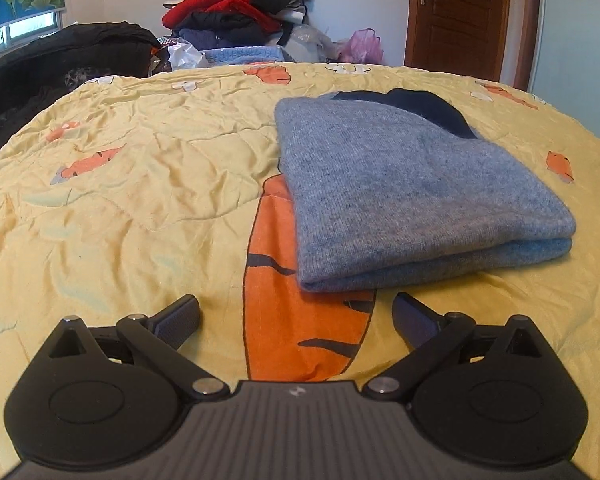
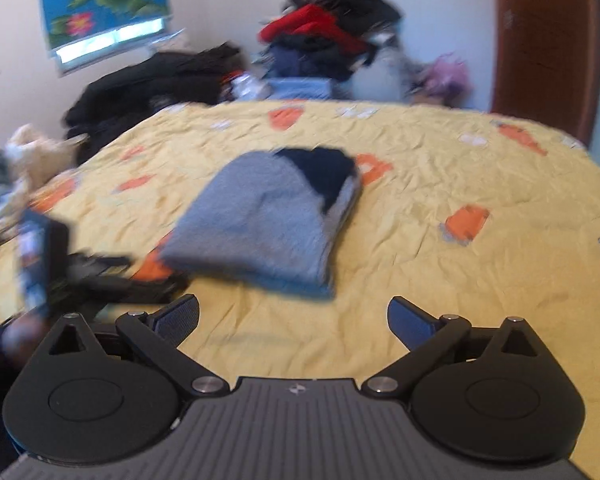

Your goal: Fold small clothes

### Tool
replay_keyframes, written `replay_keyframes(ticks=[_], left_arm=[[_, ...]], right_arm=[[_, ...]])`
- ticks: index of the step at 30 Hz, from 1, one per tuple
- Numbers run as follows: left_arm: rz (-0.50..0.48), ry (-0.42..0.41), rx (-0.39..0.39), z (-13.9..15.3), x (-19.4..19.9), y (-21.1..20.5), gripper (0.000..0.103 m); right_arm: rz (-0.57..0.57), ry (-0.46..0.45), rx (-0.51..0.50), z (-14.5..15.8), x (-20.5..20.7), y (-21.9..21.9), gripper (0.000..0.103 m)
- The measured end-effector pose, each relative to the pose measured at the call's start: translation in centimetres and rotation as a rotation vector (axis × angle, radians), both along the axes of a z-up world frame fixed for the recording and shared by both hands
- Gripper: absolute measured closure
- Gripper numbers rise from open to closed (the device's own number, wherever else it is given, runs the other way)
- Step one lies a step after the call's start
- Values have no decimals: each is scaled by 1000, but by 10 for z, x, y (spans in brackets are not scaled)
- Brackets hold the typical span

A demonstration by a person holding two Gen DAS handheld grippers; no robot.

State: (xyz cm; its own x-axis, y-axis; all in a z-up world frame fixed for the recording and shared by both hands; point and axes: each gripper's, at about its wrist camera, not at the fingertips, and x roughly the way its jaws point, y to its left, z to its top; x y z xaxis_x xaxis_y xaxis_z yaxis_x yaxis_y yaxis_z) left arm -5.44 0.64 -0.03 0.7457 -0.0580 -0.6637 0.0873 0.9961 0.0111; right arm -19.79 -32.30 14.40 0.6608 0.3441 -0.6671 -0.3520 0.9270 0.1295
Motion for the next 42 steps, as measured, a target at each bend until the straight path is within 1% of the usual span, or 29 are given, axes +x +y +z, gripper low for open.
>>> replay_keyframes(ticks=[1, 3, 4, 6, 8, 9, 11, 14, 16, 19, 21, 22, 23, 26, 31, 42], left_arm=[[2, 0, -2, 0, 0, 0, 0], [8, -1, -2, 0, 0, -1, 0], [13, -1, -2, 0, 0, -1, 0], [22, 0, -1, 0, 1, -3, 0], [21, 1, 1, 0, 1, -3, 0], [20, 1, 2, 1, 1, -3, 0], [16, 1, 4, 0, 0, -3, 0], [17, 0, 3, 0, 0, -4, 0], [22, 0, 3, 0, 0, -3, 0], [36, 1, 4, 0, 0, -4, 0], [48, 2, 9, 1, -1, -7, 0], [52, 3, 10, 1, -1, -8, 0], [55, 3, 6, 1, -1, -8, 0], [42, 4, 1, 1, -1, -9, 0], [19, 6, -7, 0, 3, -10, 0], [19, 5, -4, 0, 2, -8, 0]], right_arm=[[30, 39, 10, 8, -11, -11, 1], [49, 81, 46, 18, -31, -28, 0], [43, 84, 59, 19, -38, -32, 0], [17, 46, 51, 14, -41, -27, 0], [-1, -15, 6, -5, -31, -10, 0], [-29, -47, -28, -17, -20, 1, 0], [-90, -74, -71, -43, 6, 24, 0], [-132, -33, -85, -80, 48, 51, 1], [-152, -13, -81, -98, 67, 62, 1], [-219, 13, -91, -118, 84, 71, 0], [-245, -26, -141, -123, 87, 79, 0], [-243, -24, -168, -125, 89, 84, 0], [-243, -36, -172, -125, 90, 86, 0], [-274, -51, -148, -127, 91, 82, 0], [-307, -66, -156, -128, 87, 83, 0], [-307, -66, -153, -129, 87, 82, 0]])
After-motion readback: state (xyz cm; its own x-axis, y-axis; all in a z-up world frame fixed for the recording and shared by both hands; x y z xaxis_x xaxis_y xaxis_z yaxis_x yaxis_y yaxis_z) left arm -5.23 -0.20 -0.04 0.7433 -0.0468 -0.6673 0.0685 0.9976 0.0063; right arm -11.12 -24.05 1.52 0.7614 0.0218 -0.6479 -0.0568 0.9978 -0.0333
